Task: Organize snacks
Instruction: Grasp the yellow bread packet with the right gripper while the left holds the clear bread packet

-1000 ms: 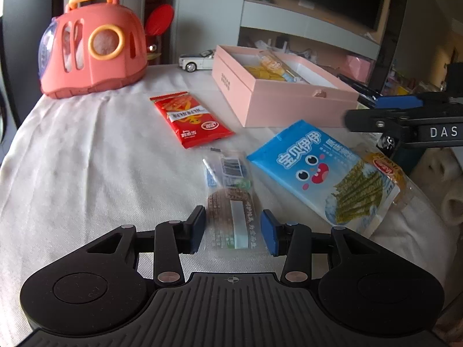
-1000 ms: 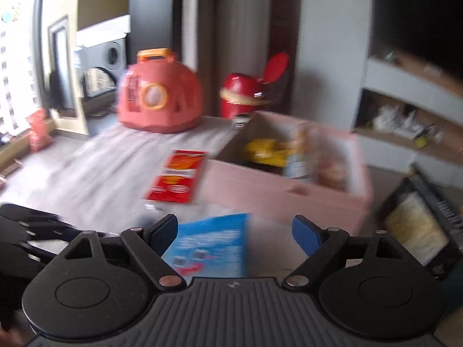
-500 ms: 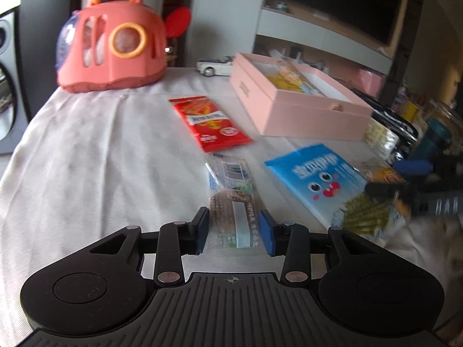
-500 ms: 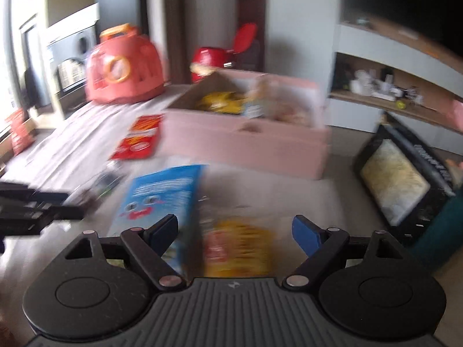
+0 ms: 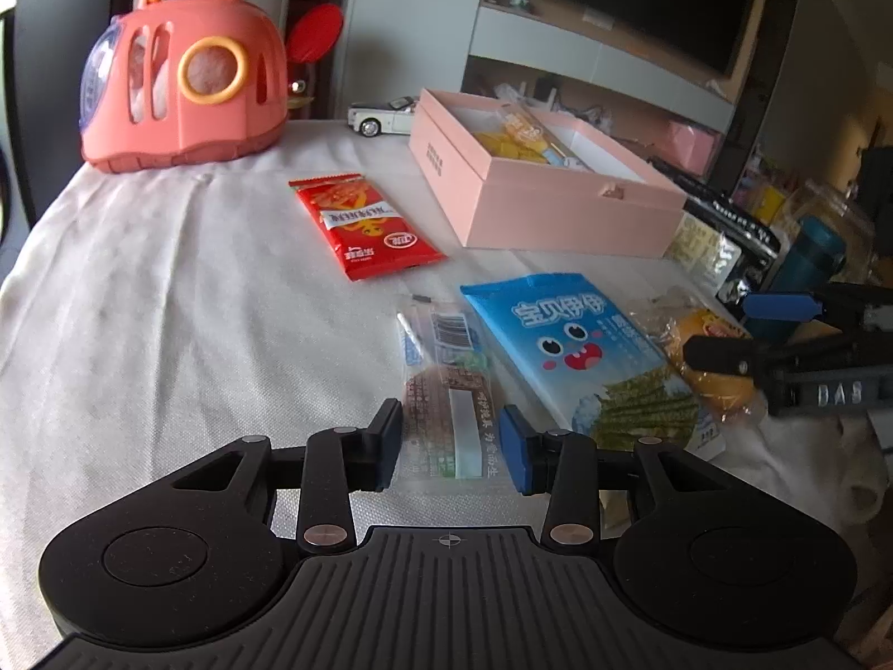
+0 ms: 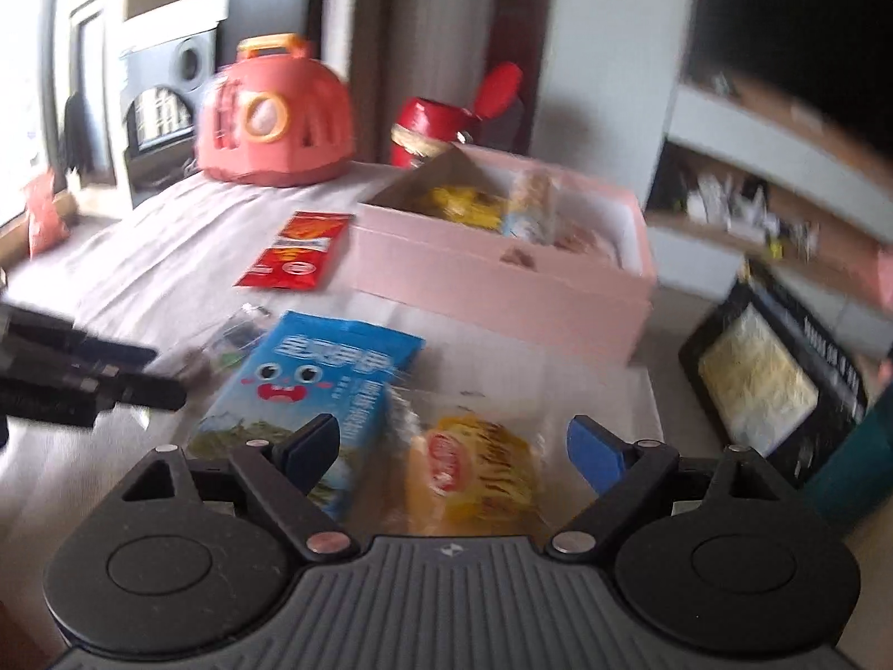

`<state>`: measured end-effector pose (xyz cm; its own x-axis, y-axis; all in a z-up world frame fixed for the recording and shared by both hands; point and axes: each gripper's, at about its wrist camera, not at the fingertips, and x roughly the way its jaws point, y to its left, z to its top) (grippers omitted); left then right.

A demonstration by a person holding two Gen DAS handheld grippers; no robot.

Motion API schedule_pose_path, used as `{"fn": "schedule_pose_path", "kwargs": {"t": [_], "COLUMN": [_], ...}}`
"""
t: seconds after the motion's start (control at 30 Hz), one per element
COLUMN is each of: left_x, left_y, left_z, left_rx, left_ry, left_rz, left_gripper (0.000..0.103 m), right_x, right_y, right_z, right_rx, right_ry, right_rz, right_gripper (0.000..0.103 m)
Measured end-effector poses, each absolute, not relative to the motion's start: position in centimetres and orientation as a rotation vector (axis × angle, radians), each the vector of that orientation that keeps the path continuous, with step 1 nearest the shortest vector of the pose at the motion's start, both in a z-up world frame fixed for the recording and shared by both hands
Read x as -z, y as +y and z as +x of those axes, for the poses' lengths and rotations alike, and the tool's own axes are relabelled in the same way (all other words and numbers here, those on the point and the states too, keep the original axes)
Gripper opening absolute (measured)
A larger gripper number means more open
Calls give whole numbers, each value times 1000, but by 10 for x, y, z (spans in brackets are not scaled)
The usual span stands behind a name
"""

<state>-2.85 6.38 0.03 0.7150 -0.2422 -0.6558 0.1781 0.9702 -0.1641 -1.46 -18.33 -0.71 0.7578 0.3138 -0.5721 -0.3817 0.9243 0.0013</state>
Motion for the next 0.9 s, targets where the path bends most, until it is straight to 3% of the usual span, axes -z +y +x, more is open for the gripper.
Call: {"fn": "schedule_pose_path", "kwargs": {"t": [0.73,0.83,0.9], "left_x": [1,0,-1], "left_y": [60,60,60], "left_z": [-29,-29,-28], "left_rx": [226,228,223], "left_ry": [738,741,750], "left_rz": [-73,-74,-74], "left_gripper": [44,44,43], "right_x": [28,27,27], "right_y": [-202,-202,-201], "right_z": [5,5,5], "right_rx": [-350,-346,-348], "right_ry": [733,736,737], "right_rz": [40,37,17], "right_gripper": [89,81,68]}}
